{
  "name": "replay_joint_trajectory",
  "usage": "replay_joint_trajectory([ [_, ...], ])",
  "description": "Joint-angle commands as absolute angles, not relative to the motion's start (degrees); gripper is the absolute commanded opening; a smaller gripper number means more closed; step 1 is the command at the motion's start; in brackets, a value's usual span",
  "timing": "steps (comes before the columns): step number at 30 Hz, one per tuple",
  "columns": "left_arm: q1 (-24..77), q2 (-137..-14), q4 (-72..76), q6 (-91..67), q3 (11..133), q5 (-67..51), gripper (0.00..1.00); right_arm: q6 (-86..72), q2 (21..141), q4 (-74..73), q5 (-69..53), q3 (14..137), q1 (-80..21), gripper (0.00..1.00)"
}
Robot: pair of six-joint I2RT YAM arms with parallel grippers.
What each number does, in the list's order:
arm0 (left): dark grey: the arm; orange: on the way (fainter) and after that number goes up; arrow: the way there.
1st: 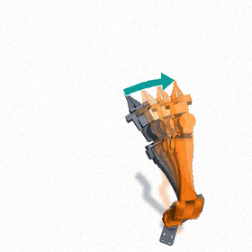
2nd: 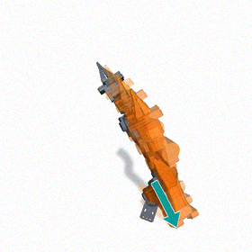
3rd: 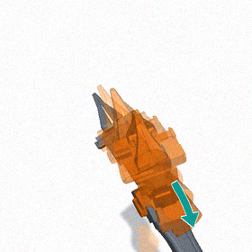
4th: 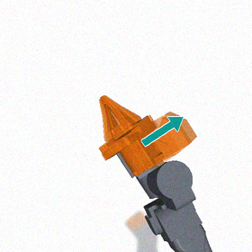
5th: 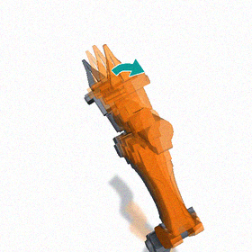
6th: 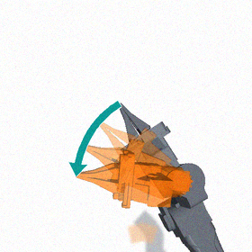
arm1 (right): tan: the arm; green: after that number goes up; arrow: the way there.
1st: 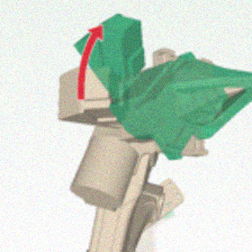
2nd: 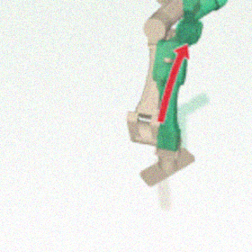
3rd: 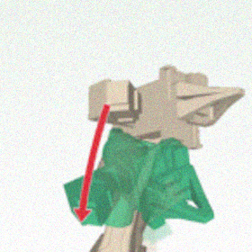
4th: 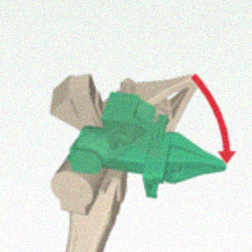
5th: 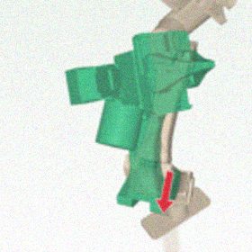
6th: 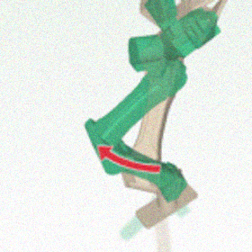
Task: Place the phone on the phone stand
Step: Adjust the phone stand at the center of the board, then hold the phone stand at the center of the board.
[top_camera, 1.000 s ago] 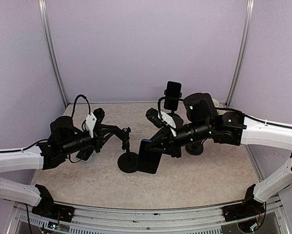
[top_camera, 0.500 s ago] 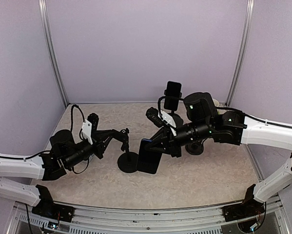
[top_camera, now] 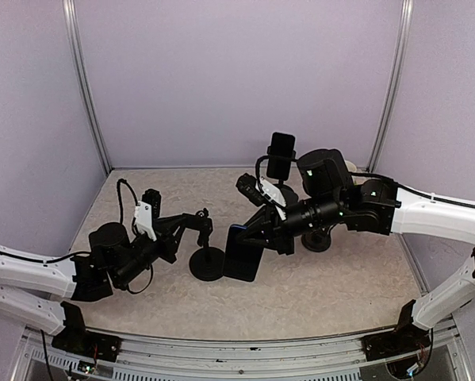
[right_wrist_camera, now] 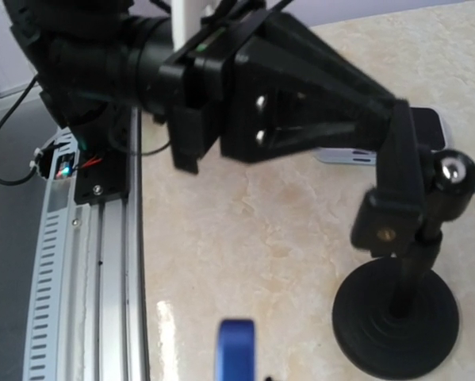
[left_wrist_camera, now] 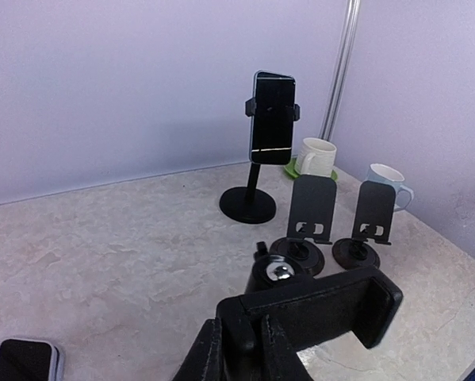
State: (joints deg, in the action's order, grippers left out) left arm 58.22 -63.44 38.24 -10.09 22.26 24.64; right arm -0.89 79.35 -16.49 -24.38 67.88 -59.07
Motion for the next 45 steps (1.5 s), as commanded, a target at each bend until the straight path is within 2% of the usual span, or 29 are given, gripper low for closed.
replay_joint_trajectory([
  [1, 62.3, -66.4, 39.1, -10.7, 25.0, 30.0, 0.24, -0.3, 79.4, -14.9, -23.8, 70.6, -58.6, 0.00],
  [3, 63.5, -66.3, 39.1, -10.5, 25.7, 29.4, 0.37, -0.2, 79.4, -15.2, -23.6, 70.8, -58.5, 0.00],
  [5, 64.1, -64.7, 39.4, -10.3, 25.2, 28.3, 0.61, -0.1, 79.1, -15.5, -23.5, 70.7, -58.4, 0.00],
  [7, 64.1, -62.0, 39.6, -10.0, 23.8, 27.3, 0.75, 0.0, 78.7, -15.6, -23.4, 70.3, -58.3, 0.00],
  [11, 63.7, -54.9, 36.3, -6.7, 21.2, 26.8, 0.96, 0.2, 78.0, -15.2, -23.3, 69.3, -57.9, 0.00],
  [12, 63.2, -53.3, 35.4, -5.6, 20.7, 26.0, 0.98, 0.2, 77.9, -15.1, -23.3, 69.2, -57.9, 0.00],
  [14, 59.6, -49.7, 32.9, -4.9, 19.8, 20.3, 0.99, 0.3, 77.7, -15.0, -23.6, 68.9, -57.8, 0.00],
  [20, 40.9, -46.6, 36.8, -6.0, 15.0, -10.4, 0.99, 1.4, 77.4, -15.9, -24.1, 69.8, -57.5, 0.00],
  [24, 32.9, -50.6, 43.8, -6.0, 13.2, -27.7, 0.99, 2.0, 76.8, -17.1, -24.3, 70.3, -57.5, 0.00],
  [27, 30.8, -55.9, 49.1, -6.0, 13.6, -37.9, 0.96, 2.1, 76.5, -17.6, -24.3, 70.2, -57.5, 0.00],
  [34, 29.8, -67.5, 51.7, -3.5, 19.6, -46.8, 0.81, 1.3, 76.6, -17.7, -25.3, 69.5, -57.4, 0.00],
  [38, 29.5, -69.1, 51.6, -2.5, 20.9, -46.1, 0.77, 1.1, 76.3, -17.6, -25.4, 69.0, -57.5, 0.00],
  [45, 29.5, -69.0, 49.8, -1.0, 22.4, -44.7, 0.60, 0.8, 76.6, -17.3, -25.6, 68.7, -57.5, 0.00],
])
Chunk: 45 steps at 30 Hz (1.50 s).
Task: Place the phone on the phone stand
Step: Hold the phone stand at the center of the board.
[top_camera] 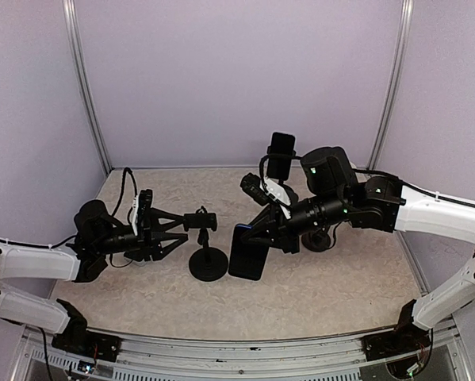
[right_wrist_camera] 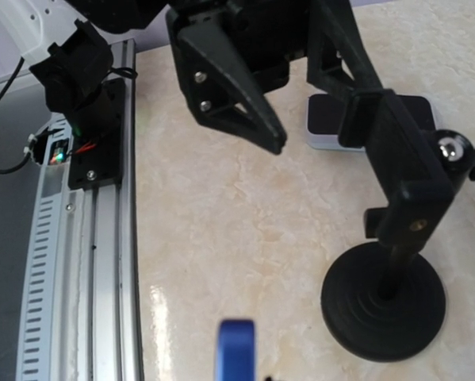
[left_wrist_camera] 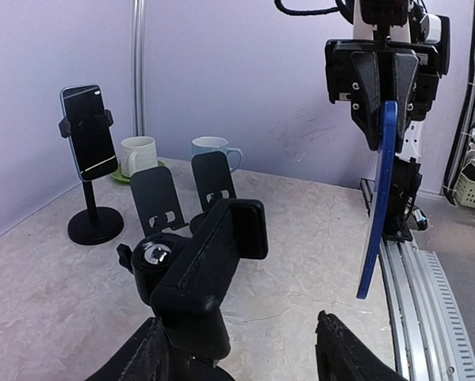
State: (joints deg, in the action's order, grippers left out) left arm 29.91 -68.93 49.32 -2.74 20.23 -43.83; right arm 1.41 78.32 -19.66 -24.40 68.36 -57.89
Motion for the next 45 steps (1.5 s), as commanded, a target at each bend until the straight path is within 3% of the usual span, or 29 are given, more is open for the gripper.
replay_joint_trajectory([
  [1, 29.4, -69.1, 49.3, -0.7, 22.8, -44.7, 0.58, 0.8, 76.6, -17.3, -25.7, 68.9, -57.5, 0.00],
  [7, 29.5, -70.3, 45.9, 0.5, 24.8, -44.0, 0.45, 0.8, 76.8, -17.2, -25.7, 69.0, -57.4, 0.00],
  [15, 29.5, -70.9, 43.2, 1.3, 25.6, -40.1, 0.45, 0.6, 77.1, -17.2, -25.9, 69.0, -57.5, 0.00],
  [27, 29.6, -71.0, 43.2, 1.7, 25.8, -39.4, 0.38, 0.6, 78.3, -17.1, -26.4, 69.7, -57.4, 0.00],
  [45, 30.6, -70.8, 41.6, 2.0, 27.2, -40.9, 0.04, 3.4, 80.1, -21.1, -25.6, 73.1, -57.4, 0.00],
])
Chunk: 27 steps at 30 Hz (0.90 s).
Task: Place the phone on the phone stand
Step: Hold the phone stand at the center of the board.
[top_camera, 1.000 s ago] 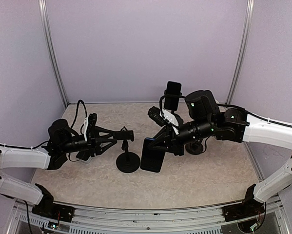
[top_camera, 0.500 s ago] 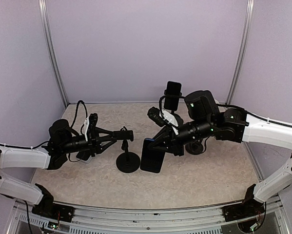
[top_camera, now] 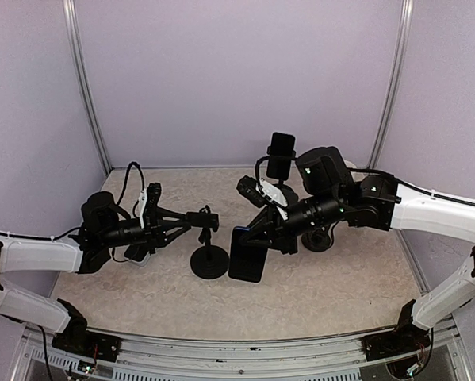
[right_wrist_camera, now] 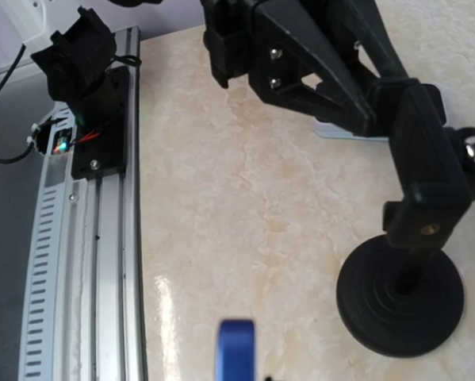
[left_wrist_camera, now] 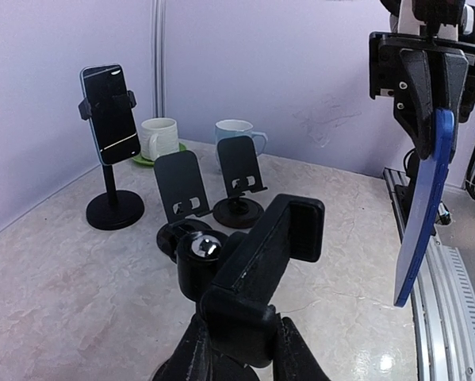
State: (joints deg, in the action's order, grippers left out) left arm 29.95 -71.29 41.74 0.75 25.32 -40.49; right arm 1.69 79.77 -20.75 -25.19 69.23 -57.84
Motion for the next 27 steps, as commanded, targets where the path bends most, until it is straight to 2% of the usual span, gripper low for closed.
replay_joint_trajectory([
  [1, 31.0, -70.3, 41.3, 2.0, 27.2, -40.7, 0.04, 4.1, 80.5, -22.0, -26.0, 74.0, -57.4, 0.00],
  [11, 37.4, -66.3, 39.3, -2.1, 26.7, -31.4, 0.00, 10.2, 90.7, -34.6, -32.1, 90.9, -57.4, 0.00],
  [12, 38.1, -66.0, 38.9, -2.1, 26.7, -30.1, 0.09, 10.5, 91.9, -35.3, -32.3, 92.4, -57.4, 0.00],
  [15, 38.8, -65.1, 37.1, -1.9, 26.5, -26.4, 0.16, 11.0, 93.1, -36.8, -32.0, 95.0, -57.5, 0.00],
  [21, 37.2, -59.2, 36.0, -0.5, 23.0, -21.8, 0.49, 11.7, 90.0, -36.9, -30.6, 93.7, -57.4, 0.00],
  [27, 30.4, -59.9, 37.0, 0.9, 22.9, -33.7, 0.68, 11.6, 87.8, -36.5, -29.8, 92.3, -57.4, 0.00],
])
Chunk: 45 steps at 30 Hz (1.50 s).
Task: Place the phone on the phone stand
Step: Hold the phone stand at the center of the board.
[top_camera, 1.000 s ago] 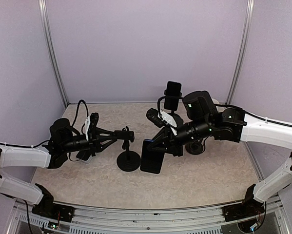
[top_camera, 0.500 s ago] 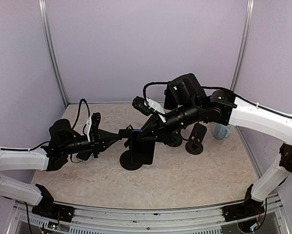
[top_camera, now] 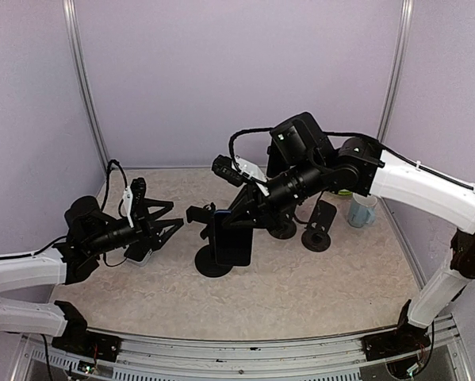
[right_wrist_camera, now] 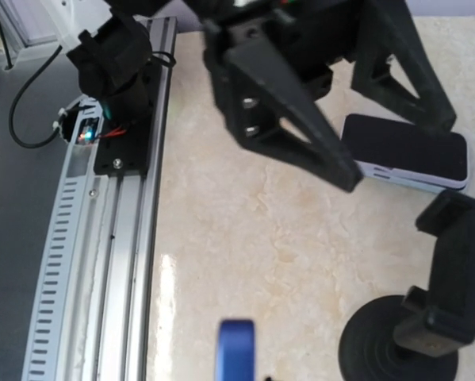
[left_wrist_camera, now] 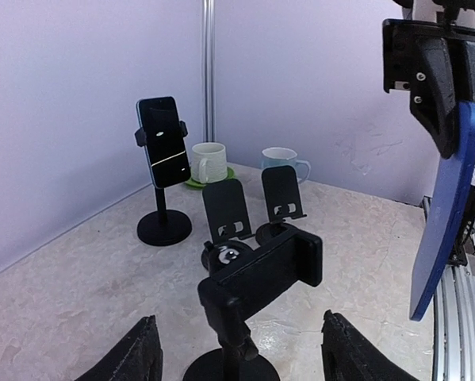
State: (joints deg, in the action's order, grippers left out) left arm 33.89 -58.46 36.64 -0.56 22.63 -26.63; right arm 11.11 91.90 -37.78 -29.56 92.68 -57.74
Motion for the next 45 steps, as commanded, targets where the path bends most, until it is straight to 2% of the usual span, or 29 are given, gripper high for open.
replay_joint_trajectory([
  [1, 29.6, -60.9, 36.4, 1.5, 23.6, -35.4, 0.71, 11.7, 87.7, -36.3, -29.7, 92.2, -57.4, 0.00],
  [5, 27.6, -66.2, 37.2, 2.5, 26.2, -42.0, 0.77, 11.4, 87.0, -36.0, -29.9, 91.3, -57.4, 0.00],
  [10, 25.9, -74.0, 43.3, 1.1, 29.1, -52.2, 0.77, 11.0, 86.6, -35.3, -30.1, 90.0, -57.4, 0.00],
  [17, 24.3, -78.6, 44.7, 1.1, 31.8, -57.3, 0.73, 10.8, 86.4, -35.2, -30.7, 88.7, -57.5, 0.00],
  [20, 23.5, -79.6, 44.4, 0.8, 33.6, -59.4, 0.67, 10.8, 86.2, -35.0, -30.6, 88.4, -57.4, 0.00],
  [25, 23.4, -80.6, 43.8, 0.2, 35.6, -60.4, 0.55, 10.7, 86.3, -34.9, -30.7, 88.1, -57.5, 0.00],
  [34, 23.5, -81.1, 43.3, 0.3, 35.1, -60.5, 0.45, 10.9, 86.2, -34.6, -30.8, 87.9, -57.4, 0.00],
  [41, 23.5, -82.6, 41.4, 0.9, 36.5, -59.4, 0.46, 10.7, 86.0, -34.2, -31.1, 87.5, -57.4, 0.00],
  [45, 23.5, -82.6, 41.3, 1.3, 36.1, -57.5, 0.51, 10.7, 86.0, -34.2, -31.1, 87.2, -57.4, 0.00],
])
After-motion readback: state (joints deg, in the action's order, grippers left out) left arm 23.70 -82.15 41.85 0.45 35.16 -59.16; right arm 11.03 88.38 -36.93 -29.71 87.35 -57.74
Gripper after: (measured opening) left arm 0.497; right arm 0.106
